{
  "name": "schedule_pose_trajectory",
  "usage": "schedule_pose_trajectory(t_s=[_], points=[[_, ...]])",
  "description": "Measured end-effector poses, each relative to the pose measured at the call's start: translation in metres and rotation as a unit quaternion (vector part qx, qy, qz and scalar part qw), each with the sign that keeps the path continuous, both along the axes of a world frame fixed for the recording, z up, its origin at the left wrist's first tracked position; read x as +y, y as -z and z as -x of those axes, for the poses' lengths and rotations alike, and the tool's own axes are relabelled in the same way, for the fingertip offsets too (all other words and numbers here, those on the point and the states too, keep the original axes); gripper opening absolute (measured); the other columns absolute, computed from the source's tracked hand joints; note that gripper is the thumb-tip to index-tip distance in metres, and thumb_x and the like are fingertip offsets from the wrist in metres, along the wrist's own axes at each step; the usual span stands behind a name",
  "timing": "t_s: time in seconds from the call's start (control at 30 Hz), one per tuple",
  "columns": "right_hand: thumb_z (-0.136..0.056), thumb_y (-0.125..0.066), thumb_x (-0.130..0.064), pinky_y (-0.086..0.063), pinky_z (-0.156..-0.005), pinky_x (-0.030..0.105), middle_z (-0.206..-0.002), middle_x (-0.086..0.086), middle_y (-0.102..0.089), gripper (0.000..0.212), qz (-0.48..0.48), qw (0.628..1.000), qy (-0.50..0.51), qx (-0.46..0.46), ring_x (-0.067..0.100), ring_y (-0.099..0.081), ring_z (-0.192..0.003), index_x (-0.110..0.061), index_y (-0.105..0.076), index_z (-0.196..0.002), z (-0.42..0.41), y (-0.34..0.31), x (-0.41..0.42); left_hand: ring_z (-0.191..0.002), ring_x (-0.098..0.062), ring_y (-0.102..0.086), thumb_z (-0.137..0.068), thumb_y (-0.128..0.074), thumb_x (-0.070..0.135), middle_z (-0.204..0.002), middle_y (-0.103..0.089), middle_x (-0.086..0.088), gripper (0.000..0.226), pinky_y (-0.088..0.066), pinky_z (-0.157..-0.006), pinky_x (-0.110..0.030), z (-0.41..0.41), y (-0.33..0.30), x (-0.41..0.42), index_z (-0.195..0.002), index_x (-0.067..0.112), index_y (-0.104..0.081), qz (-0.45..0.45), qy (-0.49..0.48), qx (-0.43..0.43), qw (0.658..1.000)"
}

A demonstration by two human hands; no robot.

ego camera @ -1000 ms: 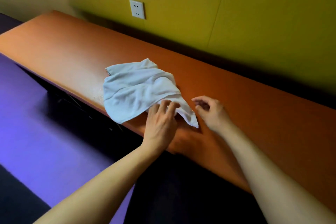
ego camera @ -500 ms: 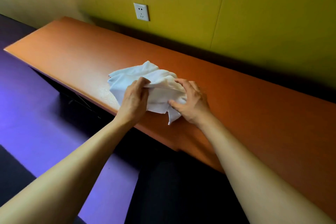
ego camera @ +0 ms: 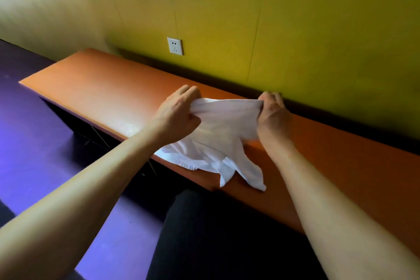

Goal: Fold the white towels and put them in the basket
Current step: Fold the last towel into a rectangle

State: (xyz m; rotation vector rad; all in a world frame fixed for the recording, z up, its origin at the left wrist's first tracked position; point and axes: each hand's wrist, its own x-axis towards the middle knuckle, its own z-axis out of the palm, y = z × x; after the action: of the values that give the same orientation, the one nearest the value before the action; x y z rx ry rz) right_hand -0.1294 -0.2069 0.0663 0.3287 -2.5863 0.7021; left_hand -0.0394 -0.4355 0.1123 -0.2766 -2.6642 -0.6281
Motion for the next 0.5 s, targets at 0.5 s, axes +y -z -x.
schedule_pose_trajectory(t_s=[0.5], points=[[-0.097,-0.034,-0.004,-0.033,-0.093,0.039,-0.127,0.026,-0.052,0.032,0.133,0.968,0.134,0.165,0.039,-0.052,-0.11,0.0,-0.058,-0.118,-0.05,-0.168,0.149,-0.106,-0.04,-0.056,-0.093,-0.041,-0.002,-0.113,-0.061,-0.016,0.027,-0.043,-0.082,-0.045,-0.018,-0.006,0.032,-0.109,0.015,-0.056,-0.041,-0.33,0.009,0.943]])
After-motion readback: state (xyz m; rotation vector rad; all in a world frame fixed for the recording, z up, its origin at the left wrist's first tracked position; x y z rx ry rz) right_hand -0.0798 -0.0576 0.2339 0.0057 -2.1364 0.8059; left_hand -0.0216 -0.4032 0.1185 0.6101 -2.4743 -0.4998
